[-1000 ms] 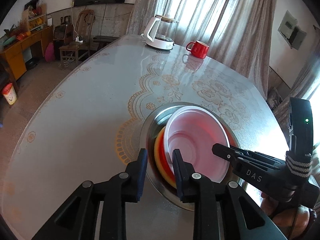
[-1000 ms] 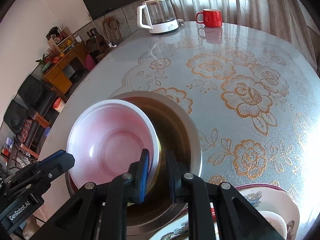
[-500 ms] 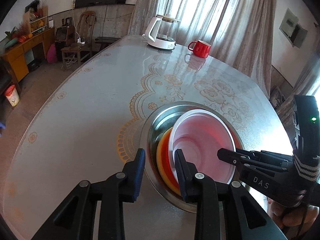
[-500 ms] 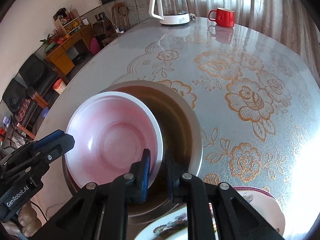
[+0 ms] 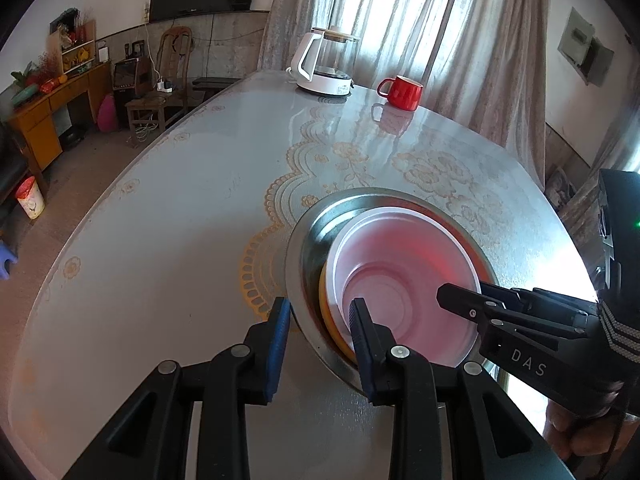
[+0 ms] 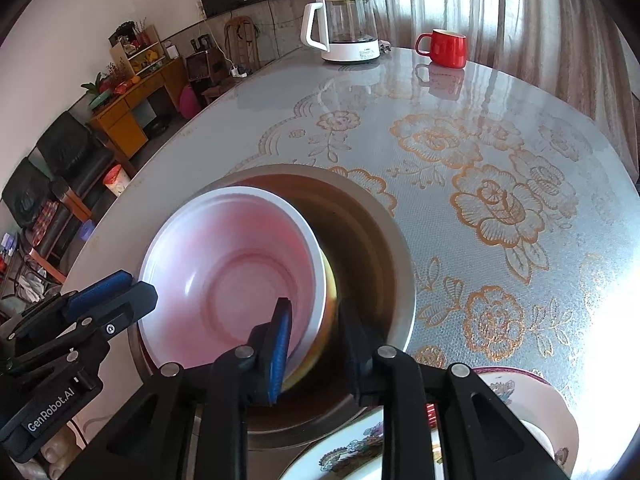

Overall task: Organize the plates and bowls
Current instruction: 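Lower the red-and-pink bowl into the yellow bowl and open the left tool, then grip the steel bowl rim with the left tool while the right tool grips the opposite rim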

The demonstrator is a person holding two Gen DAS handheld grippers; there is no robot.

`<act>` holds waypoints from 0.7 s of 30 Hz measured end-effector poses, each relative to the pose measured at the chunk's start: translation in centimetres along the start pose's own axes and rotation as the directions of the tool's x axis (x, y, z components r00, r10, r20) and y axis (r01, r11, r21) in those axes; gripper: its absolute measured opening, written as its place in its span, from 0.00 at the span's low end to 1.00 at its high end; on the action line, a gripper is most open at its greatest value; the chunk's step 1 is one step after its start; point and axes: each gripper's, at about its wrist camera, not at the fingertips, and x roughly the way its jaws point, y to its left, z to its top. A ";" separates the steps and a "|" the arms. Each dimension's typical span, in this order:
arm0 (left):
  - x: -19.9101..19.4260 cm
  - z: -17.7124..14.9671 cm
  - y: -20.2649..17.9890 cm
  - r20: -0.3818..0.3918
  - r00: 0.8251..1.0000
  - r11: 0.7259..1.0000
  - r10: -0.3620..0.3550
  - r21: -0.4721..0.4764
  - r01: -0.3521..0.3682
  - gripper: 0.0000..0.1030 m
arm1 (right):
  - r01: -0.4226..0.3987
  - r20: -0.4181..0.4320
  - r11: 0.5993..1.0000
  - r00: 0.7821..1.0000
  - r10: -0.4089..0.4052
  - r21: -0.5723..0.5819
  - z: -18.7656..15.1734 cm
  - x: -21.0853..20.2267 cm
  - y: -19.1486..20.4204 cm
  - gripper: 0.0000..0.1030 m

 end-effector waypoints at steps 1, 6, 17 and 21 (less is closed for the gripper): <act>-0.1 -0.1 0.0 0.000 1.000 1.000 -0.001 0.001 0.001 0.31 | 0.004 0.004 1.000 1.000 -0.003 -0.002 -0.1 -0.1 0.1 0.24; -0.3 -0.2 -0.1 0.000 1.000 1.000 -0.005 0.003 0.005 0.31 | 0.009 0.026 1.000 1.000 -0.009 0.005 -0.4 -0.7 0.2 0.25; -0.5 -0.7 -0.1 0.004 1.000 1.000 -0.008 0.005 0.007 0.35 | -0.002 0.070 0.999 0.998 -0.001 0.039 -1.7 -2.5 0.3 0.29; -0.7 -0.9 0.1 0.007 1.000 1.000 -0.006 0.003 0.006 0.35 | -0.015 0.091 0.999 0.996 0.010 0.049 -2.2 -3.2 0.2 0.29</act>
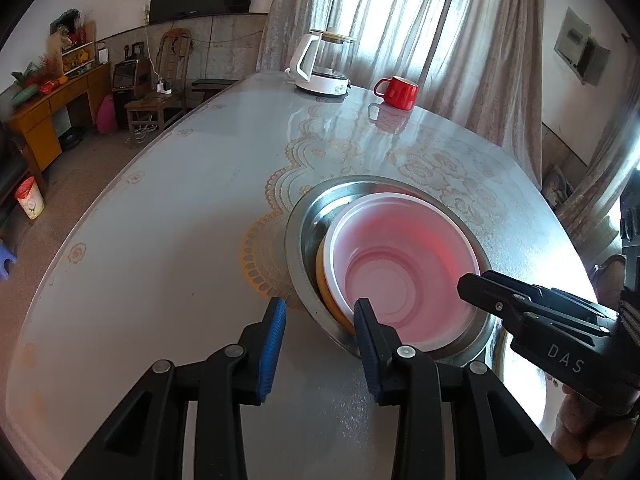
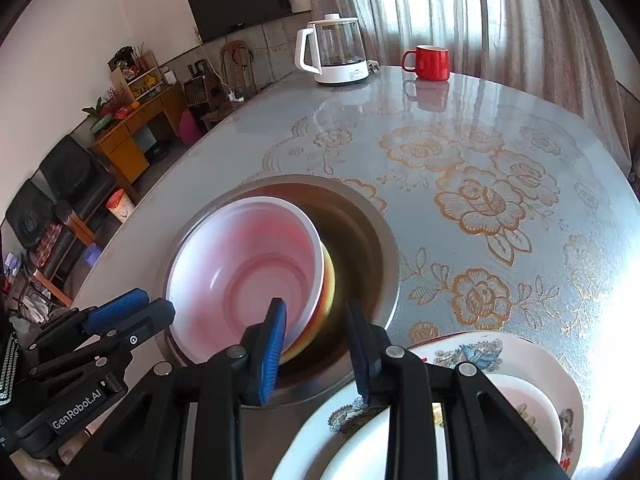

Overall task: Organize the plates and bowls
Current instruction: 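Grip the steel bowl rim with the left tool while the right tool grips the opposite rim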

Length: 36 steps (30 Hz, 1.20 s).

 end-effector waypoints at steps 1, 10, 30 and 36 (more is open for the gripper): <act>0.0 -0.1 0.1 0.001 1.000 1.000 -0.003 -0.003 0.003 0.37 | -0.005 0.006 1.000 1.000 0.005 0.002 -0.2 -0.2 -0.1 0.29; -0.6 -0.9 1.0 0.025 0.999 0.999 -0.034 -0.033 0.035 0.46 | -0.095 0.078 0.993 0.993 0.089 0.077 -0.5 -2.0 -1.8 0.31; 1.2 0.1 2.9 0.013 0.983 0.969 -0.186 -0.166 0.185 0.35 | -0.151 0.020 0.939 0.988 0.153 0.309 2.5 2.5 -7.8 0.20; 3.0 0.8 2.2 -0.015 0.980 0.966 -0.199 -0.174 0.193 0.23 | -0.125 -0.017 0.962 0.991 0.133 0.242 2.4 3.4 -6.4 0.14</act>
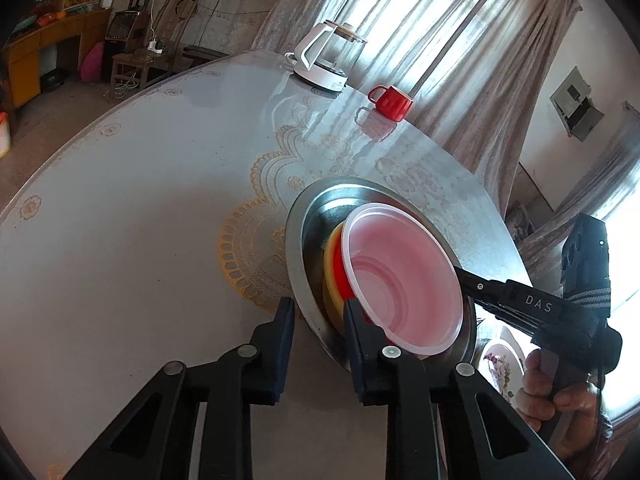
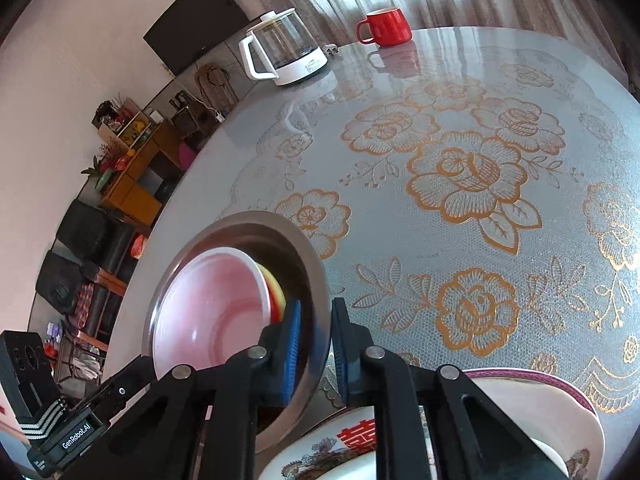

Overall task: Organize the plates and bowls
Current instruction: 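Grip the steel bowl rim with the left tool while the right tool grips the opposite rim, then lift the steel bowl with both tools and carry it over the plate stack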

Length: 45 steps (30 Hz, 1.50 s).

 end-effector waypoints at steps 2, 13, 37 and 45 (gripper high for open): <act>0.1 0.2 0.0 0.007 1.000 1.000 -0.001 0.001 0.001 0.22 | -0.003 -0.004 1.000 1.000 0.003 0.001 0.0 0.1 -0.1 0.14; -0.3 -0.4 -0.3 0.027 1.000 0.999 0.009 0.040 -0.010 0.20 | 0.009 -0.004 1.000 1.000 -0.009 -0.015 -0.4 0.2 0.0 0.14; -3.5 -1.2 -1.6 0.118 0.993 0.992 0.008 0.126 -0.023 0.22 | 0.015 0.031 0.998 0.999 -0.013 -0.058 -1.3 -1.1 1.3 0.14; -4.3 -1.4 -2.0 0.132 0.991 0.990 -0.002 0.138 -0.016 0.22 | 0.005 0.052 0.999 0.999 -0.003 -0.053 -1.5 -2.1 1.4 0.14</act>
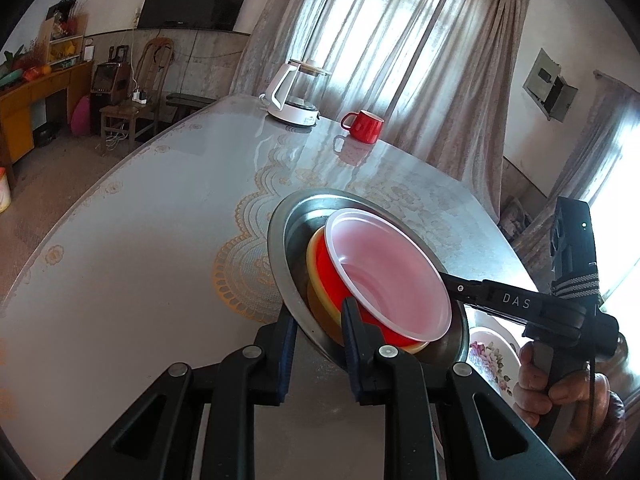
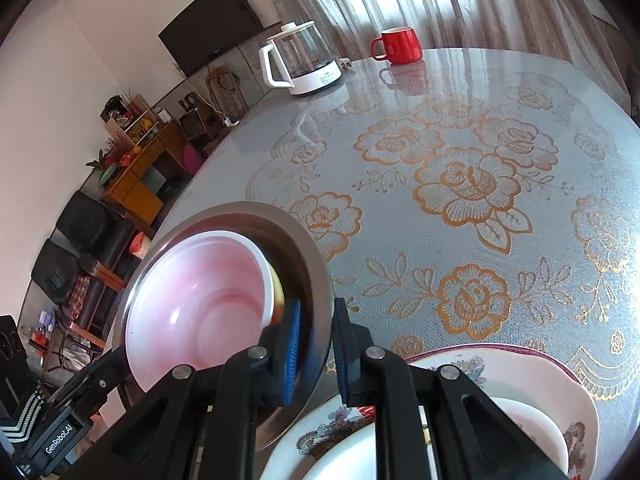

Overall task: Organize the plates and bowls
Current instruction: 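Lift the steel bowl with both tools and carry it over the plate stack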

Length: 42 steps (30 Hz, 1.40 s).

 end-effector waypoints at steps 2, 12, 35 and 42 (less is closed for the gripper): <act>-0.2 0.0 -0.2 0.003 1.000 1.000 -0.003 0.003 0.003 0.22 | -0.005 0.006 1.000 1.000 0.005 0.003 -0.1 -0.2 0.0 0.14; -1.4 0.0 -1.1 0.020 0.999 0.999 -0.027 0.024 0.027 0.22 | -0.013 0.040 1.000 0.999 0.012 0.014 -0.6 -2.3 0.0 0.14; -3.2 -0.6 -5.6 0.012 0.991 0.985 -0.130 0.118 0.128 0.22 | 0.019 0.137 0.997 0.990 -0.029 0.074 -3.4 -8.9 -2.5 0.14; -3.0 -0.7 -7.9 -0.012 0.981 0.970 -0.194 0.147 0.194 0.22 | 0.058 0.164 0.994 0.984 -0.073 0.091 -4.6 -11.6 -3.8 0.14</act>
